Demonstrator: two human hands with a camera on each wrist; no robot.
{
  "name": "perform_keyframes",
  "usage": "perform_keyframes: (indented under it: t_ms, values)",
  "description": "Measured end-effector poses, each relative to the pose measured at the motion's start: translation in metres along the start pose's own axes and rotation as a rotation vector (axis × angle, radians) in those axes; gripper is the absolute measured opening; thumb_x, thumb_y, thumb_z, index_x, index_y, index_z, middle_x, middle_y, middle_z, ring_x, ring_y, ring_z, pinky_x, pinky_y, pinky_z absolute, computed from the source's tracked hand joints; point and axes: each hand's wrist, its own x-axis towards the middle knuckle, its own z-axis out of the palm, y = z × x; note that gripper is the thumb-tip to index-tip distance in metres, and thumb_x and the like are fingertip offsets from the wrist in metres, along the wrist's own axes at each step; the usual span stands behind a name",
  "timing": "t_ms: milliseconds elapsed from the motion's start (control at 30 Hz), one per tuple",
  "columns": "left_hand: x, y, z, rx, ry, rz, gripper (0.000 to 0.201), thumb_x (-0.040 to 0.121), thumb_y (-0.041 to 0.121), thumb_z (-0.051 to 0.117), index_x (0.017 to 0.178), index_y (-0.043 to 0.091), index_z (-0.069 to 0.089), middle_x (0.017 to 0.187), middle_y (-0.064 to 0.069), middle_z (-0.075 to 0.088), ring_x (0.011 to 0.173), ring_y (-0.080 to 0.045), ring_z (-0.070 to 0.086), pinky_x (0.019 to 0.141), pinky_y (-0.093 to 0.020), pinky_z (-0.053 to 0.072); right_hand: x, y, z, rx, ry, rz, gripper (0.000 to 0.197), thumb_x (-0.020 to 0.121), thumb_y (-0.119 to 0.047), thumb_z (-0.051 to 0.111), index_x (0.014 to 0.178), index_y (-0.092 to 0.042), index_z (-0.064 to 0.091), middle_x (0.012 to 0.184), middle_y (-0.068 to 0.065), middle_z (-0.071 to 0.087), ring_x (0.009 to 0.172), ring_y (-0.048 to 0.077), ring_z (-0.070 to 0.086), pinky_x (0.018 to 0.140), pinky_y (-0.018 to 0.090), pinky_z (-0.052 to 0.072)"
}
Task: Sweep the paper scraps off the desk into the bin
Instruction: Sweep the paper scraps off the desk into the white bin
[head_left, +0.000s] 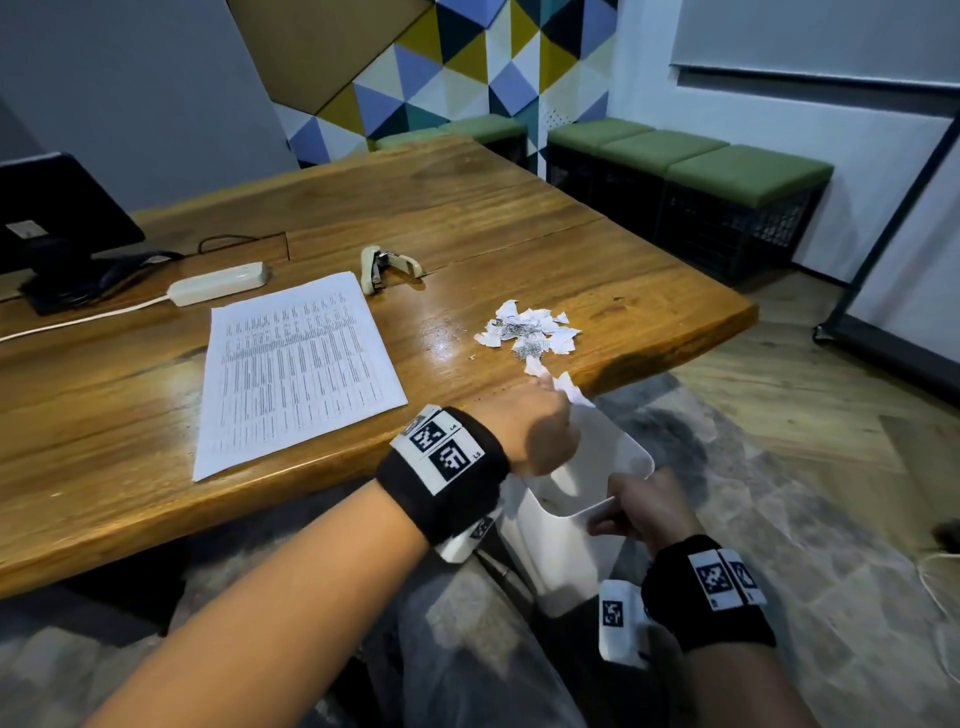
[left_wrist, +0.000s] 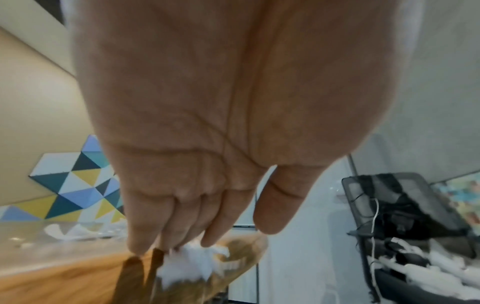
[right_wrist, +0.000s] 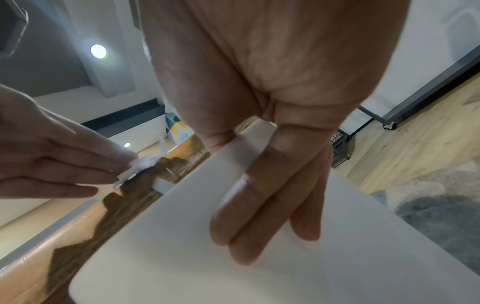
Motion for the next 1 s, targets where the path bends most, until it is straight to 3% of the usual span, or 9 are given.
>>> perform_keyframes:
  t_ms: [100, 300, 400, 467, 567, 633, 733, 833, 1000]
  values:
    - [-0.002, 0.001, 0.000, -0.033, 0.050, 0.040, 0.043, 0.098, 0.028, 0.031, 0.124, 0.004, 0.055, 0.122, -0.017, 0.054, 0.111, -0.029, 0.053, 0.098, -0.039, 0.047, 0.002, 0.000, -0.002, 0.022, 0.008, 0.004, 0.048, 0.078, 0.011, 0.041, 0.124, 0.020, 0.050, 0.061, 0.042, 0.066, 0.042, 0.040, 0.067, 0.045, 0.039, 0.060]
    - [0.016, -0.014, -0.013, 0.035, 0.090, -0.020, 0.054, 0.101, 0.034, 0.035, 0.144, 0.002, 0.040, 0.156, -0.022, 0.030, 0.146, -0.033, 0.028, 0.121, -0.048, 0.025, 0.001, -0.001, -0.003, 0.019, 0.013, -0.005, 0.049, 0.079, 0.012, 0.042, 0.128, 0.018, 0.048, 0.046, 0.027, 0.060, 0.039, 0.038, 0.066, 0.045, 0.041, 0.061]
    - [0.016, -0.010, -0.007, 0.060, 0.032, 0.008, 0.062, 0.102, 0.034, 0.031, 0.150, -0.004, 0.030, 0.162, -0.025, 0.011, 0.151, -0.036, 0.018, 0.124, -0.047, 0.018, 0.003, -0.003, -0.004, 0.026, 0.013, -0.011, 0.050, 0.080, 0.012, 0.043, 0.129, 0.018, 0.047, 0.055, 0.034, 0.062, 0.038, 0.038, 0.065, 0.043, 0.040, 0.061]
    - [0.013, -0.005, -0.001, 0.047, 0.025, 0.025, 0.057, 0.101, 0.034, 0.031, 0.142, -0.003, 0.041, 0.157, -0.025, 0.027, 0.144, -0.036, 0.032, 0.121, -0.047, 0.026, 0.005, -0.002, -0.004, 0.034, 0.018, -0.009, 0.049, 0.080, 0.012, 0.043, 0.128, 0.018, 0.047, 0.057, 0.035, 0.062, 0.039, 0.037, 0.065, 0.042, 0.039, 0.060]
    - [0.012, -0.004, 0.003, 0.045, 0.111, 0.052, 0.046, 0.098, 0.038, 0.033, 0.120, 0.005, 0.058, 0.131, -0.019, 0.053, 0.120, -0.031, 0.051, 0.107, -0.047, 0.043, 0.007, 0.000, -0.003, 0.050, 0.018, -0.005, 0.047, 0.081, 0.012, 0.043, 0.127, 0.020, 0.048, 0.046, 0.030, 0.060, 0.038, 0.036, 0.064, 0.041, 0.036, 0.058]
    - [0.017, -0.010, -0.003, 0.001, 0.133, 0.040, 0.050, 0.098, 0.038, 0.035, 0.130, 0.004, 0.053, 0.142, -0.019, 0.046, 0.130, -0.032, 0.046, 0.111, -0.047, 0.038, 0.008, 0.001, -0.003, 0.059, 0.020, -0.003, 0.047, 0.080, 0.012, 0.043, 0.127, 0.021, 0.048, 0.045, 0.029, 0.060, 0.039, 0.037, 0.065, 0.042, 0.037, 0.058]
    - [0.028, -0.017, -0.016, 0.010, 0.118, -0.030, 0.058, 0.100, 0.038, 0.037, 0.146, 0.004, 0.039, 0.162, -0.020, 0.019, 0.150, -0.033, 0.021, 0.122, -0.048, 0.020, 0.010, 0.003, -0.003, 0.064, 0.013, -0.001, 0.048, 0.081, 0.012, 0.044, 0.128, 0.020, 0.047, 0.044, 0.027, 0.060, 0.040, 0.039, 0.066, 0.044, 0.038, 0.059]
    - [0.031, -0.018, -0.011, 0.037, 0.104, -0.040, 0.057, 0.100, 0.040, 0.037, 0.142, 0.003, 0.043, 0.155, -0.023, 0.033, 0.144, -0.034, 0.031, 0.121, -0.050, 0.021, 0.011, 0.002, -0.002, 0.077, 0.022, 0.003, 0.046, 0.081, 0.013, 0.043, 0.126, 0.022, 0.047, 0.045, 0.029, 0.060, 0.038, 0.037, 0.065, 0.042, 0.037, 0.059]
    - [0.017, 0.002, 0.010, -0.039, 0.124, 0.029, 0.055, 0.099, 0.031, 0.039, 0.143, -0.001, 0.040, 0.160, -0.024, 0.024, 0.150, -0.034, 0.021, 0.124, -0.048, 0.013, 0.011, 0.003, -0.001, 0.059, 0.023, -0.007, 0.048, 0.080, 0.011, 0.044, 0.127, 0.019, 0.049, 0.047, 0.027, 0.062, 0.039, 0.037, 0.066, 0.042, 0.036, 0.059]
